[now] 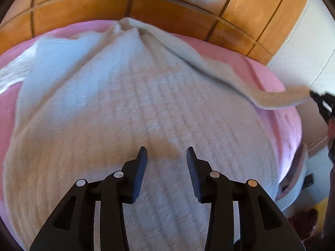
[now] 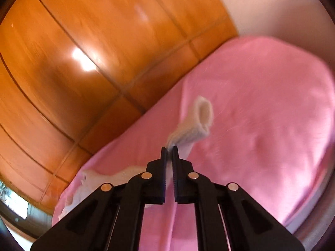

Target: Fold small clothes

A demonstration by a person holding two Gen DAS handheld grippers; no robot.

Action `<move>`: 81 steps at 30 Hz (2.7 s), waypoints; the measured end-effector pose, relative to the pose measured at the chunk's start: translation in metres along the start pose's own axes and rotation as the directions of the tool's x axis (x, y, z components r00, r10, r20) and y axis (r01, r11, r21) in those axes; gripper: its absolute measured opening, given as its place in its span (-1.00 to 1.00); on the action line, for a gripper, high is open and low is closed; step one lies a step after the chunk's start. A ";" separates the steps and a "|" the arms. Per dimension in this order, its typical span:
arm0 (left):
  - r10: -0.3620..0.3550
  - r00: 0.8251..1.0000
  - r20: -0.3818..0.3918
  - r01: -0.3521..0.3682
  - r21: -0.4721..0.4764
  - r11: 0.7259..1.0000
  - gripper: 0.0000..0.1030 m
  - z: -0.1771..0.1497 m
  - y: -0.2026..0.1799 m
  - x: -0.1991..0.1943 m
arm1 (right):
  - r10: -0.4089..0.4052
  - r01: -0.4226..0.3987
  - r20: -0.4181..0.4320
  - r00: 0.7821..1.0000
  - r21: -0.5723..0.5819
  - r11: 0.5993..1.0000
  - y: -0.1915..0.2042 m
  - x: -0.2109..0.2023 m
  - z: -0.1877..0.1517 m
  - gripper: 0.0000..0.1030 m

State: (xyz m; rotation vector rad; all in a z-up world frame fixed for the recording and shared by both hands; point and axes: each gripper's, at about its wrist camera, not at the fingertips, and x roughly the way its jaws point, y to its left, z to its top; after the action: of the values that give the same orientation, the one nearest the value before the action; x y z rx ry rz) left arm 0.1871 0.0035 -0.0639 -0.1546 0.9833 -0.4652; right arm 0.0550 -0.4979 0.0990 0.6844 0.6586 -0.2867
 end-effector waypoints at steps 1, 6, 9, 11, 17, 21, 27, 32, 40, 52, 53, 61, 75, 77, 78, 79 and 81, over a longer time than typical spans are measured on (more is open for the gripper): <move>-0.041 0.999 -0.005 0.040 -0.018 0.999 -0.27 0.008 0.000 0.004 | -0.015 0.015 0.017 1.000 -0.001 1.000 -0.003 -0.008 0.002 -0.96; -0.148 0.989 0.020 0.149 -0.016 0.989 0.08 0.054 -0.018 0.027 | -0.097 0.095 0.061 0.993 0.029 0.995 -0.023 -0.030 0.001 -1.00; -0.171 0.985 0.026 0.172 -0.046 0.984 0.20 0.083 -0.027 0.051 | -0.106 0.105 0.028 0.994 0.013 0.994 -0.031 -0.019 0.000 -1.00; -0.187 0.982 0.006 0.187 -0.073 0.980 0.20 0.099 -0.031 0.070 | -0.120 0.120 0.011 0.993 -0.063 0.991 -0.023 -0.009 -0.007 -0.90; -0.199 0.980 -0.014 0.195 -0.151 0.969 0.20 0.118 -0.025 0.099 | -0.107 0.055 -0.123 0.987 -0.368 0.928 0.007 0.023 -0.063 0.13; -0.208 0.978 -0.010 0.201 -0.205 0.958 0.20 0.124 -0.016 0.110 | -0.200 0.030 -0.229 0.953 -0.585 0.810 0.023 0.046 -0.118 0.15; -0.222 0.975 0.005 0.216 -0.242 0.946 -0.46 0.131 -0.008 0.116 | -0.370 0.089 -0.229 0.900 -0.735 0.672 -0.001 0.085 -0.161 -0.06; -0.206 0.977 0.052 0.212 -0.169 0.963 -0.91 0.146 -0.019 0.106 | -0.334 0.102 -0.198 0.921 -0.706 0.700 0.008 0.069 -0.145 -0.90; -0.231 0.965 0.122 0.231 0.015 0.973 -0.92 0.214 -0.069 0.090 | -0.166 0.027 -0.214 0.963 -0.534 0.845 0.022 0.034 -0.061 -0.90; -0.033 0.983 0.183 0.039 -0.030 0.999 -0.03 0.266 -0.074 0.099 | -0.359 0.336 -0.001 0.933 -0.348 0.875 -0.005 0.138 0.074 0.46; -0.014 0.984 0.180 0.018 -0.022 1.000 -0.03 0.258 -0.069 0.097 | -0.329 0.318 0.016 0.944 -0.308 0.897 -0.007 0.134 0.073 0.45; 0.028 0.996 0.088 -0.020 -0.092 0.996 -0.03 0.146 -0.004 0.073 | -0.107 0.103 -0.165 0.981 -0.033 0.994 -0.044 0.130 0.008 0.47; 0.100 0.993 0.069 -0.084 -0.216 0.973 -0.03 0.033 0.044 0.004 | -0.253 0.253 0.009 0.967 -0.016 0.967 -0.029 0.144 0.050 -0.90; 0.089 0.993 0.078 -0.067 -0.253 0.965 -0.03 0.026 0.053 -0.006 | -0.299 0.300 0.041 0.953 -0.025 0.954 -0.031 0.137 0.062 -0.90; 0.080 0.993 0.083 -0.054 -0.274 0.960 -0.03 0.024 0.058 -0.012 | -0.313 0.314 0.020 0.950 -0.040 0.949 -0.032 0.142 0.064 -0.90; 0.077 0.993 0.088 -0.049 -0.284 0.958 -0.03 0.021 0.062 -0.017 | -0.336 0.334 -0.009 0.942 -0.063 0.940 -0.034 0.151 0.063 -0.89; 0.083 0.992 0.098 -0.050 -0.299 0.953 -0.03 0.017 0.071 -0.028 | -0.401 0.391 -0.068 0.914 -0.121 0.912 -0.036 0.169 0.053 -0.81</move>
State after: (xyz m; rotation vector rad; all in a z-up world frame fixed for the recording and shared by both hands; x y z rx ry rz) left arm 0.2098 0.0780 -0.0564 -0.4125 0.9430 -0.2417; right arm 0.1925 -0.5659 0.0033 0.4590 0.8956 -0.5950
